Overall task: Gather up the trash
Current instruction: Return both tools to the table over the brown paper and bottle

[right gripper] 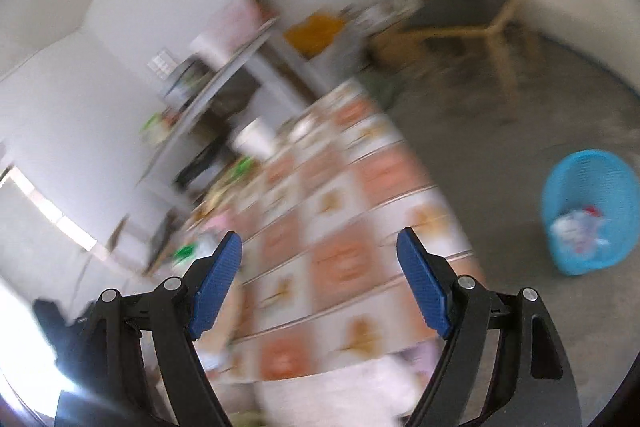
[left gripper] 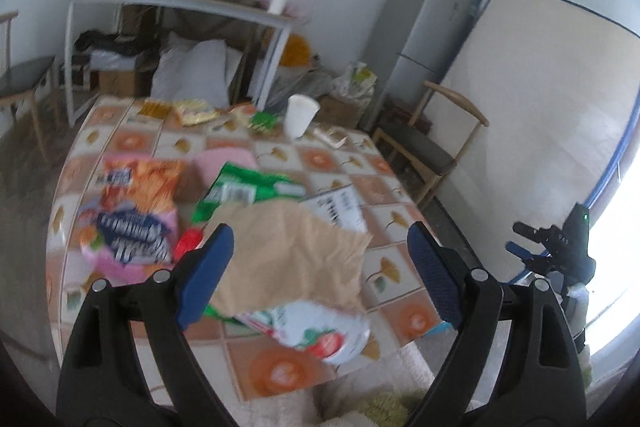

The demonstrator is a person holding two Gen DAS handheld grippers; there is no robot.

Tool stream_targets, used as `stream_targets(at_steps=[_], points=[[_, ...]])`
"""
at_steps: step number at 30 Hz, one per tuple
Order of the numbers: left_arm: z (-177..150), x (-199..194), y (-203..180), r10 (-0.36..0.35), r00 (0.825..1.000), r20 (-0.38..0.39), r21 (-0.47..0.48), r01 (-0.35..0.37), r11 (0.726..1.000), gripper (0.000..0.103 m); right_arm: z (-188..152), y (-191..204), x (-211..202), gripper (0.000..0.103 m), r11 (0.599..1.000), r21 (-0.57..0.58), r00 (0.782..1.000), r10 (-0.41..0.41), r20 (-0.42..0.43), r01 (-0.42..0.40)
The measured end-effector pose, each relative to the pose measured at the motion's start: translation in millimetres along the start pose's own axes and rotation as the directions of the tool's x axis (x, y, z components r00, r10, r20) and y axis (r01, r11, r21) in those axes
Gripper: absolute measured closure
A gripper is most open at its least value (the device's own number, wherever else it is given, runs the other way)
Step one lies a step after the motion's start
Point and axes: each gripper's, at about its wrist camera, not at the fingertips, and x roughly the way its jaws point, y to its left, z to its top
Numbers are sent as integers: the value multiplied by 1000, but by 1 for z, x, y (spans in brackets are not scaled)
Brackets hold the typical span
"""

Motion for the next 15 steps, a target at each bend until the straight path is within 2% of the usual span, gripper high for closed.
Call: stream_targets(at_steps=[3,7,11,15], points=[[-12,6,10,41,999,-20,8,-41,999,19,-23,55,48,25,994,-48,985,94,-146,-102],[-21,14,20,56,998,-24,30,-56,998,19,-50,100,98,25,982,-36,936,166,-311,-186],[-29,26,41,27,998,-52,-40,-29,999,19,-72,148,146,25,979,-62,883,148,-446,-196],[-33,29,59,-15,999,-42,-80,11,997,19,-84,168,184,25,989,-75,843,68,-534,-128]])
